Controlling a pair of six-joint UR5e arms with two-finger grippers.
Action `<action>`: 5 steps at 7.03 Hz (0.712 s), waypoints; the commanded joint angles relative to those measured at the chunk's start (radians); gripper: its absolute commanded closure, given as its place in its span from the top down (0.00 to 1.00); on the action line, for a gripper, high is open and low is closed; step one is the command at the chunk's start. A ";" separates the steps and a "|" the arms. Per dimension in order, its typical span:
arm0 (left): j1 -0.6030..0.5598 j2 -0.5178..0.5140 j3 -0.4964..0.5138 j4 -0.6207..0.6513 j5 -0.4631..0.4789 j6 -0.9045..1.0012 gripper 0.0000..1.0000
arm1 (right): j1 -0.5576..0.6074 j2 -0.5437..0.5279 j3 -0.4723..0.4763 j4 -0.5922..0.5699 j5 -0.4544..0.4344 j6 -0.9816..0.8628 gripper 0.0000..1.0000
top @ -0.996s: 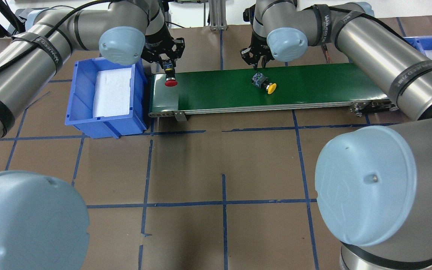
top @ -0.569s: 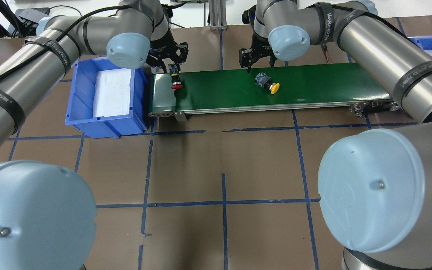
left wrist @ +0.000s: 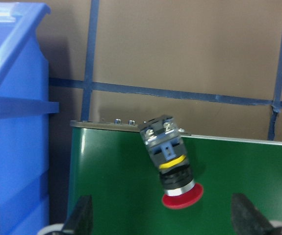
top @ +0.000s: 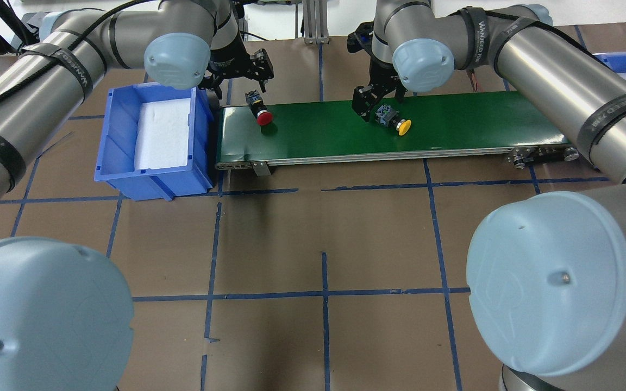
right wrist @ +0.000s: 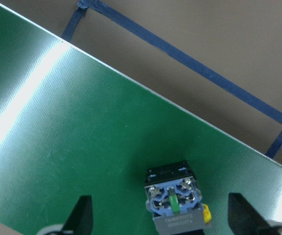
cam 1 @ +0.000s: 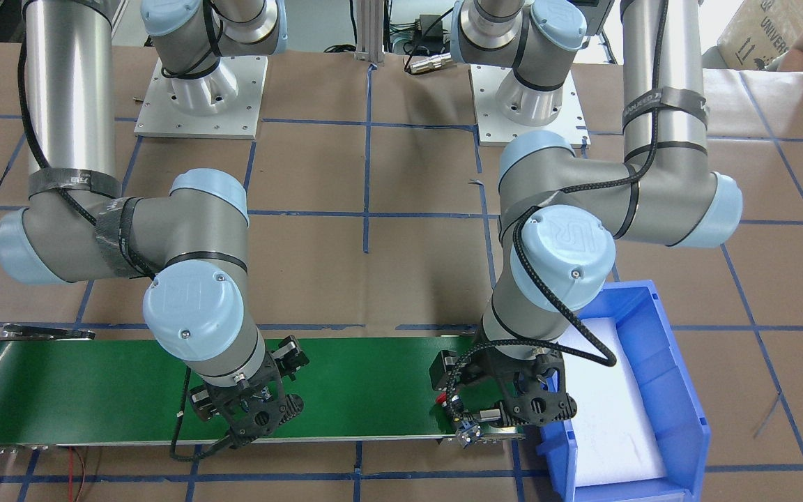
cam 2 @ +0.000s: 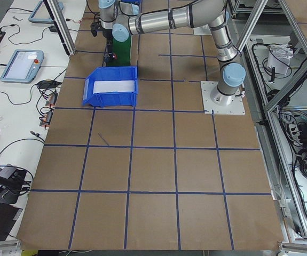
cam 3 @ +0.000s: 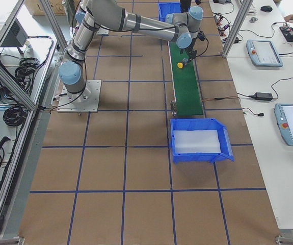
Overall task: Transport two buttons from left to right
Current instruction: 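Lift the yellow button with the right gripper while the left gripper withdraws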
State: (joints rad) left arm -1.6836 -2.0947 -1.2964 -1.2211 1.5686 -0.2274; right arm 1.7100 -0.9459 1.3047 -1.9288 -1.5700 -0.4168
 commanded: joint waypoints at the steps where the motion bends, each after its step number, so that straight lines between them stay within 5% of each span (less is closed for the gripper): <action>1: 0.013 0.109 -0.004 -0.128 0.028 0.011 1.00 | -0.019 0.001 0.007 0.002 -0.001 -0.065 0.94; 3: 0.076 0.209 -0.010 -0.223 0.047 0.084 1.00 | -0.036 0.001 0.008 0.002 -0.001 -0.105 0.83; 5: 0.084 0.300 -0.033 -0.317 0.047 0.100 1.00 | -0.036 0.007 0.008 0.004 -0.002 -0.106 0.47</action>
State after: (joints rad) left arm -1.6064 -1.8496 -1.3146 -1.4922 1.6139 -0.1392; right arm 1.6746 -0.9423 1.3129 -1.9264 -1.5718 -0.5197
